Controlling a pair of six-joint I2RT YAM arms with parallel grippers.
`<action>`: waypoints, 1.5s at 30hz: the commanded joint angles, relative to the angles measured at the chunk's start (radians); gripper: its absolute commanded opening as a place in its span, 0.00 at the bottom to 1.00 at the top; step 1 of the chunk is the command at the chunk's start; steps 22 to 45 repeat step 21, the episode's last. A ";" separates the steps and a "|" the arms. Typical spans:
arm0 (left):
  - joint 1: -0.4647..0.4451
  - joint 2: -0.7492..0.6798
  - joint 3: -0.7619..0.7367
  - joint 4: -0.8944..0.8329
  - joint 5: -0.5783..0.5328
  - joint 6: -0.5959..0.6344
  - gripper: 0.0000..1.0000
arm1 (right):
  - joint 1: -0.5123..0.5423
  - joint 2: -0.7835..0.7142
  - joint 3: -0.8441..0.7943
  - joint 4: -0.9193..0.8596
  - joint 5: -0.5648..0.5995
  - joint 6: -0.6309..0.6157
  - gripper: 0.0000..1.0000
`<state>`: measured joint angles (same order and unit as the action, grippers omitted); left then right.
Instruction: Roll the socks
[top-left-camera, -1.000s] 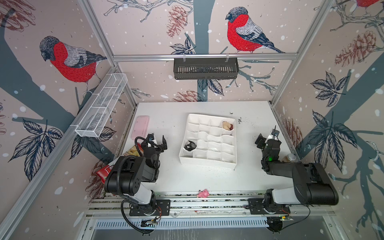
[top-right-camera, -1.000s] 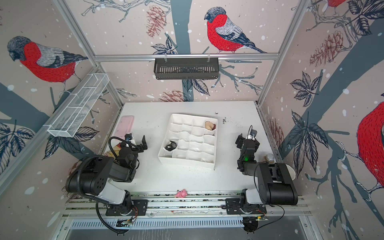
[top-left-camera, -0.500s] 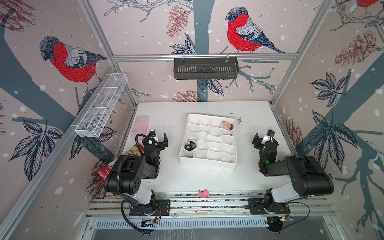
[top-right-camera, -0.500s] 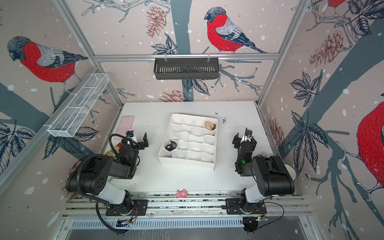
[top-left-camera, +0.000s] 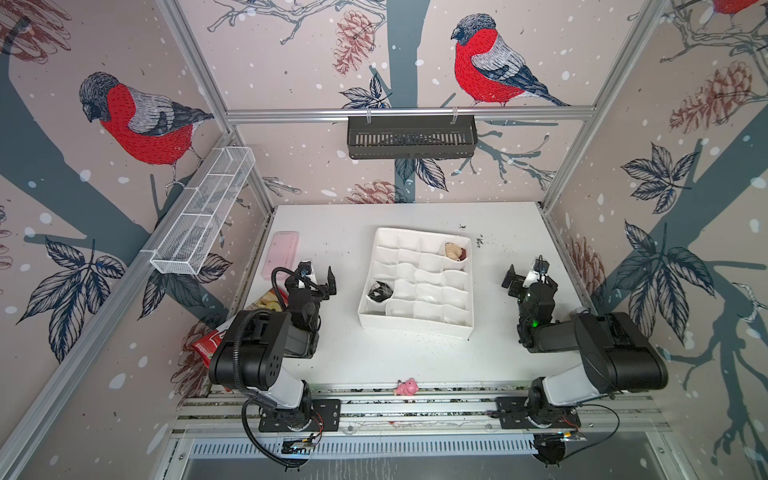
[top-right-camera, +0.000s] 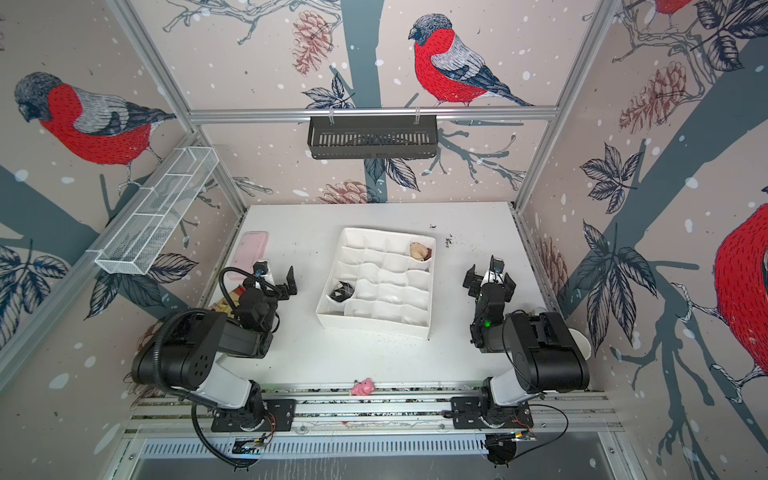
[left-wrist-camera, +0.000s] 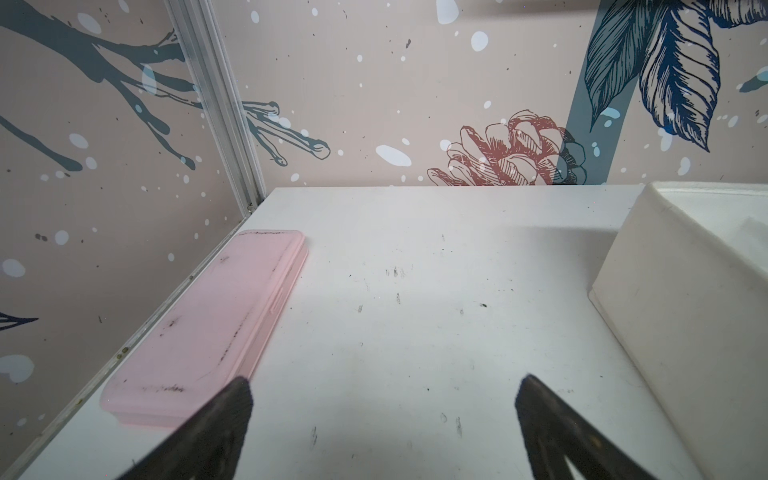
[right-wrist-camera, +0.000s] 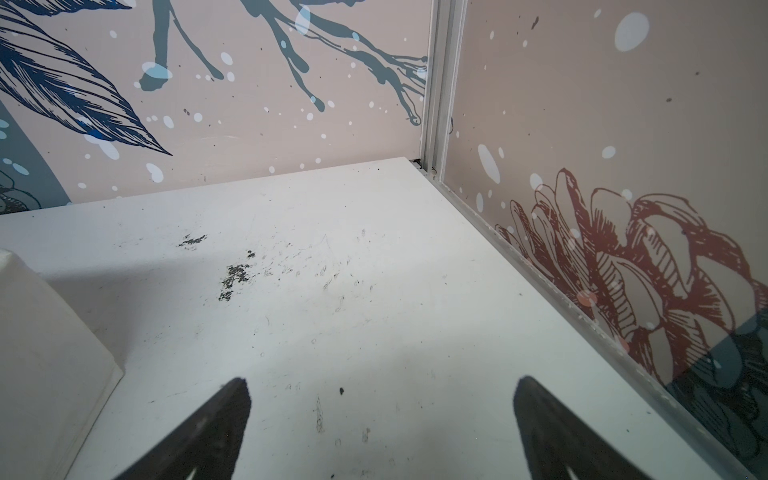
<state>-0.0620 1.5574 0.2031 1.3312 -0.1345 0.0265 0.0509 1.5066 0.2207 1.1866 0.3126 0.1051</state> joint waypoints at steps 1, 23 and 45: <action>-0.001 0.000 0.004 0.028 -0.009 0.005 0.99 | 0.000 -0.004 0.004 0.039 0.000 -0.001 1.00; -0.027 0.006 0.008 0.030 -0.100 0.004 0.99 | 0.000 -0.002 0.003 0.039 0.000 -0.001 1.00; -0.027 0.006 0.008 0.030 -0.100 0.004 0.99 | 0.000 -0.002 0.003 0.039 0.000 -0.001 1.00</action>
